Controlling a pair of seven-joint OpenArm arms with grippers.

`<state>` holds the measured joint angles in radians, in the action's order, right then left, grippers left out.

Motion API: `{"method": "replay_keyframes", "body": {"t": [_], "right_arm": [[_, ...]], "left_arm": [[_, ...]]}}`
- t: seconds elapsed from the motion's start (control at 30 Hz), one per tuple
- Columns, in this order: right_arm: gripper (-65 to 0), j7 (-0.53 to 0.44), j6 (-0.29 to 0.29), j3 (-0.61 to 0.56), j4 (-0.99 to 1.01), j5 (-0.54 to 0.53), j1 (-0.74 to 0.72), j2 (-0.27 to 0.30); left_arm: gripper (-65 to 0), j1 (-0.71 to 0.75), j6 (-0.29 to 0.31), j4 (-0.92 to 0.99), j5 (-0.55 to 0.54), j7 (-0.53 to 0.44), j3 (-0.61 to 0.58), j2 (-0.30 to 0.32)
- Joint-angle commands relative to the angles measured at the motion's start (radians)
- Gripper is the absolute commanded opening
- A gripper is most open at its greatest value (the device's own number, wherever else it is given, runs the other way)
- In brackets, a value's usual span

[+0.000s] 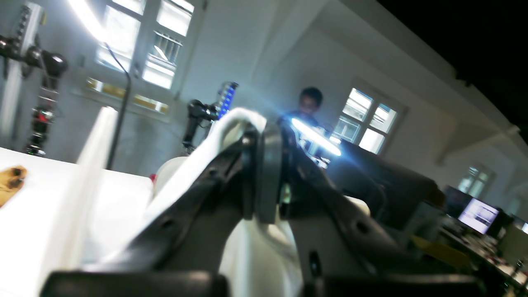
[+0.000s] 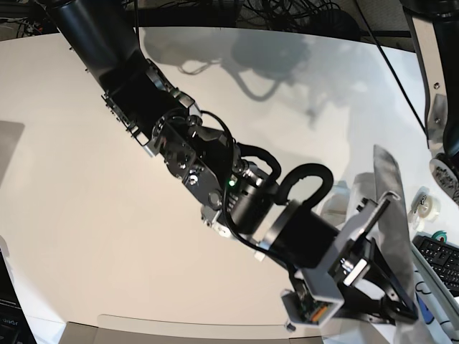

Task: Layout the t-shirt on the table in an organized manner, then fold the t-shirt properly
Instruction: 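Lower the hanging shirt onto the table with both grippers, spreading it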

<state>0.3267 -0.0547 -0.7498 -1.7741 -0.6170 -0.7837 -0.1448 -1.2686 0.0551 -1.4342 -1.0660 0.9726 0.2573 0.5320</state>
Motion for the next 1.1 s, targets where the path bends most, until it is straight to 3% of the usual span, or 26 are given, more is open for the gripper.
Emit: {"method": "replay_keyframes", "body": {"t": [0.0, 0.33, 0.53, 0.63, 0.7, 0.77, 0.87, 0.97, 1.07], "right_arm": [[-65.0, -0.034, 0.005, 0.011, -0.005, -0.014, -0.059, -0.012], [-65.0, -0.269, 0.023, 0.006, 0.191, -0.232, -0.316, -0.012], [-65.0, -0.275, 0.026, -0.014, 0.188, -0.241, -0.329, -0.012], [-65.0, -0.274, 0.075, -0.066, 0.127, -0.246, -0.285, -0.012], [-65.0, -0.239, 0.1, -0.069, 0.078, -0.237, -0.227, -0.012], [-65.0, -0.14, 0.111, -0.041, 0.01, -0.212, -0.124, -0.012], [-65.0, 0.019, 0.145, 0.052, -0.145, -0.116, 0.063, -0.012], [-65.0, 0.147, 0.177, 0.109, -0.287, -0.025, 0.231, 0.1], [-65.0, 0.121, 0.181, 0.112, -0.281, -0.019, 0.366, 0.222]], "left_arm": [[-64.5, -0.04, 0.002, -0.009, -0.021, -0.028, 0.003, 0.018], [-64.5, -0.04, 0.002, -0.006, -0.023, -0.034, 0.003, 0.135], [-64.5, -0.04, 0.002, 0.083, -0.023, -0.034, -0.008, 0.136], [-64.5, -0.04, 0.005, 0.14, -0.024, -0.034, -0.008, 0.129], [-64.5, -0.04, 0.007, 0.171, -0.024, -0.034, -0.008, 0.083], [-64.5, -0.04, 0.007, 0.175, -0.026, -0.031, -0.01, 0.033], [-64.5, -0.04, 0.005, 0.175, -0.024, -0.031, -0.01, -0.092], [-64.5, -0.04, 0.004, 0.187, -0.015, -0.037, -0.011, -0.223], [-64.5, -0.013, 0.005, 0.223, -0.016, -0.068, -0.033, -0.315]]}}
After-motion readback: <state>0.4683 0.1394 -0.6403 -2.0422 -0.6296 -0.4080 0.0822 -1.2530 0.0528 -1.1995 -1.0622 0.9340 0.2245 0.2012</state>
